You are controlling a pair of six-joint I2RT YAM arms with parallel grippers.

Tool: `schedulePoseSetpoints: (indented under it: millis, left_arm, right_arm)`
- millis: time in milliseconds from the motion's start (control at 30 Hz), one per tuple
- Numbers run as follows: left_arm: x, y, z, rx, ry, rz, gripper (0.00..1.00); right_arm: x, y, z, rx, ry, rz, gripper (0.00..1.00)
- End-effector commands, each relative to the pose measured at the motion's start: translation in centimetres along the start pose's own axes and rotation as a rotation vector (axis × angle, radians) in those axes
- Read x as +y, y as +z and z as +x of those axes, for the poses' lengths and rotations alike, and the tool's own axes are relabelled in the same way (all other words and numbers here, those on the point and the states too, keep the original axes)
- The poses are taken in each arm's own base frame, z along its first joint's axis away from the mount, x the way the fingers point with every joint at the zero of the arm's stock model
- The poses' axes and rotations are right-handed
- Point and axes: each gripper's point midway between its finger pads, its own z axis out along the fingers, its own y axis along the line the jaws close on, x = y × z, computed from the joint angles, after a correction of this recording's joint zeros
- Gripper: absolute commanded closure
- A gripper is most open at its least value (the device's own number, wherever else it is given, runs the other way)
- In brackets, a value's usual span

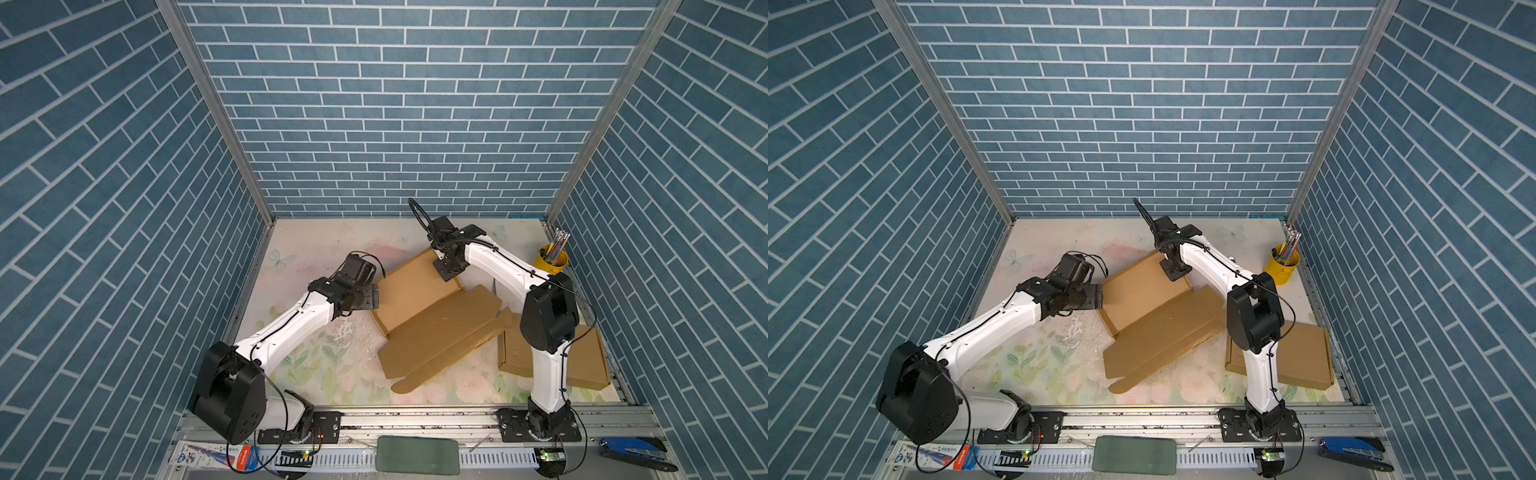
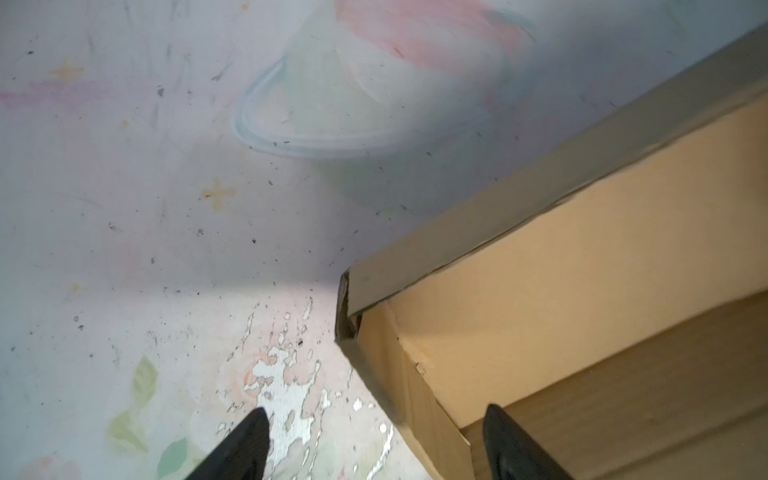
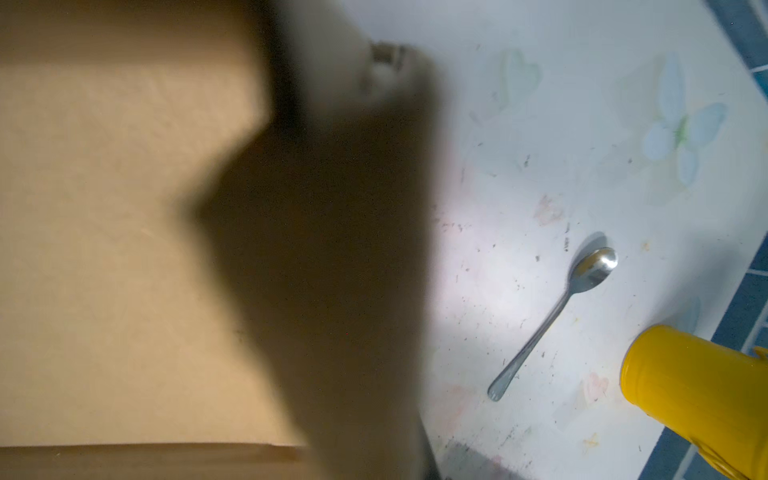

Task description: Fold the paper box

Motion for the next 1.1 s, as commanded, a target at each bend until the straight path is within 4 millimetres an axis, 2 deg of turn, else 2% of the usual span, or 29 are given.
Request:
schedulePoseSetpoints:
  millis: [0,67,267,433,567,667,767,867,933,1067]
  left_arm:
    - [-1.9,-2.1,-0.2,0.044,0.103,0.145,0.18]
    - [-3.1,-1.7,-1.1,0.04,0.137,0.244,0.18]
    - [-5.6,2.6,-3.1,0.12,0.187,0.402,0.21]
    - [-6.7,5.9,-2.6,0.192,0.182,0.455,0.24]
    - [-6.5,7.9,-1.9,0.226,0.159,0.442,0.36]
    - [-5.7,9.3,-1.1,0.266,0.148,0.395,0.51]
    - [-5.3,10.3,0.0,0.303,0.133,0.377,0.59]
    - [-5.0,10.7,0.5,0.316,0.116,0.365,0.61]
    - [-4.9,10.7,0.7,0.315,0.104,0.362,0.62]
    - [-4.8,10.7,1.4,0.322,0.093,0.349,0.67]
  right_arm:
    - [1.4,-0.5,2.3,0.138,-0.172,-0.099,1.0]
    - [1.9,-0.5,1.8,0.129,-0.214,-0.127,1.0]
    - [3.5,0.5,1.2,0.125,-0.305,-0.21,1.0]
    - [4.2,2.4,1.1,0.167,-0.322,-0.232,0.99]
    - [4.6,3.1,1.1,0.188,-0.323,-0.241,0.96]
    - [4.5,3.2,0.6,0.184,-0.305,-0.234,0.88]
    - [4.3,3.0,0.0,0.17,-0.281,-0.226,0.79]
    - [3.8,2.2,-0.8,0.141,-0.249,-0.2,0.66]
    - [3.4,1.0,-1.8,0.089,-0.225,-0.19,0.59]
    - [2.1,-3.3,-4.6,-0.064,-0.146,-0.175,0.52]
